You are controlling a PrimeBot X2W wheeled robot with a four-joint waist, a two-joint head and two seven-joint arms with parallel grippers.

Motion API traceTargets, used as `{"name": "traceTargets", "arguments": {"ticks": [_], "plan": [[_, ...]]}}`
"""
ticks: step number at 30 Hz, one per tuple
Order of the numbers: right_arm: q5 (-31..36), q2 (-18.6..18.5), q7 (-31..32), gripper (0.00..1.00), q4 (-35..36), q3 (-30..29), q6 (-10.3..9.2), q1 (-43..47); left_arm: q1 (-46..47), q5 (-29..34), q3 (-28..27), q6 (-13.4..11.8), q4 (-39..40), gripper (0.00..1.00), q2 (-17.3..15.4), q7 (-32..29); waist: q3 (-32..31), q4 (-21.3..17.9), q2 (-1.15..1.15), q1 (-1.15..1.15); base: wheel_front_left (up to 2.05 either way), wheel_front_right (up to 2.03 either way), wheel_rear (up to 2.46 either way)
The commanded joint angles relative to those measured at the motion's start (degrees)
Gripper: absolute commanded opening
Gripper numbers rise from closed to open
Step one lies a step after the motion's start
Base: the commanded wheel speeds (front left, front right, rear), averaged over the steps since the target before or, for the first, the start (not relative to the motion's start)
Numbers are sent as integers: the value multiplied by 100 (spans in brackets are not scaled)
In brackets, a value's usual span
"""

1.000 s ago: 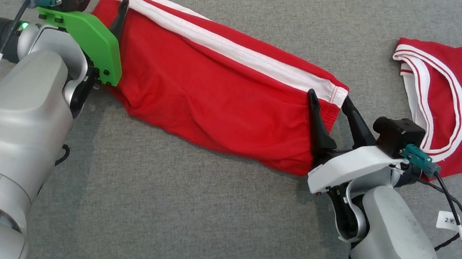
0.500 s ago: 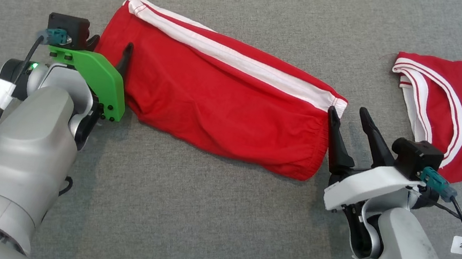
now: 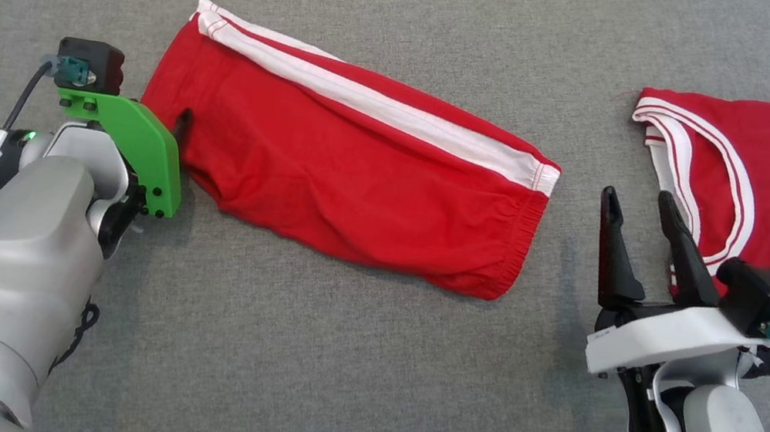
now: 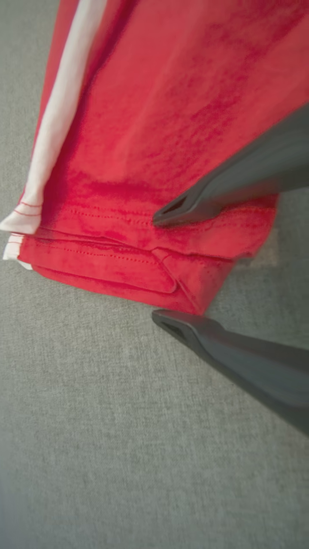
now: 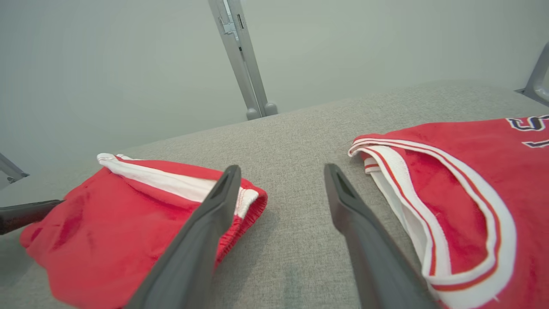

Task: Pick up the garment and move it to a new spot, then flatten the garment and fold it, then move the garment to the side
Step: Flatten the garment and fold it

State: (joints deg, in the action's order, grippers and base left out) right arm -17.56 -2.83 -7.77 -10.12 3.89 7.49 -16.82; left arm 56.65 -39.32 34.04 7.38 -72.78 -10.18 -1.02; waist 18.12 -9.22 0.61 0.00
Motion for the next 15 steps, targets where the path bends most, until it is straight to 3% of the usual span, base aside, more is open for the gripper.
{"name": "traceTargets", "arguments": {"ticks": [1, 6, 7, 9, 10, 15], "plan": [[7, -14, 37, 100, 78, -33, 0, 73, -80, -32, 24, 10, -27, 100, -30, -42, -8, 1, -61, 0, 0, 0, 0], [-23, -14, 150, 100, 456, -89, 0, 204, -133, -57, 58, 0, -58, 100, -4, -178, -16, -6, -61, 0, 0, 0, 0], [-47, -14, 147, 100, 509, -88, 0, 224, -145, -60, 61, 0, -63, 64, 2, -210, -15, -9, -61, 0, 0, 0, 0], [-59, -14, 159, 100, 608, -85, 0, 258, -160, -74, 73, 1, -70, 17, 11, -210, -13, -11, -61, 0, 0, 0, 0], [-63, -14, 161, 100, 647, -91, 0, 264, -165, -88, 72, 2, -70, 0, 21, -193, -13, -10, -61, 0, 0, 0, 0], [-43, -14, 142, 100, 778, -163, 0, 307, -246, -117, 115, 4, -59, 0, 54, -133, -61, 29, -61, 0, 0, 0, 0]]}}
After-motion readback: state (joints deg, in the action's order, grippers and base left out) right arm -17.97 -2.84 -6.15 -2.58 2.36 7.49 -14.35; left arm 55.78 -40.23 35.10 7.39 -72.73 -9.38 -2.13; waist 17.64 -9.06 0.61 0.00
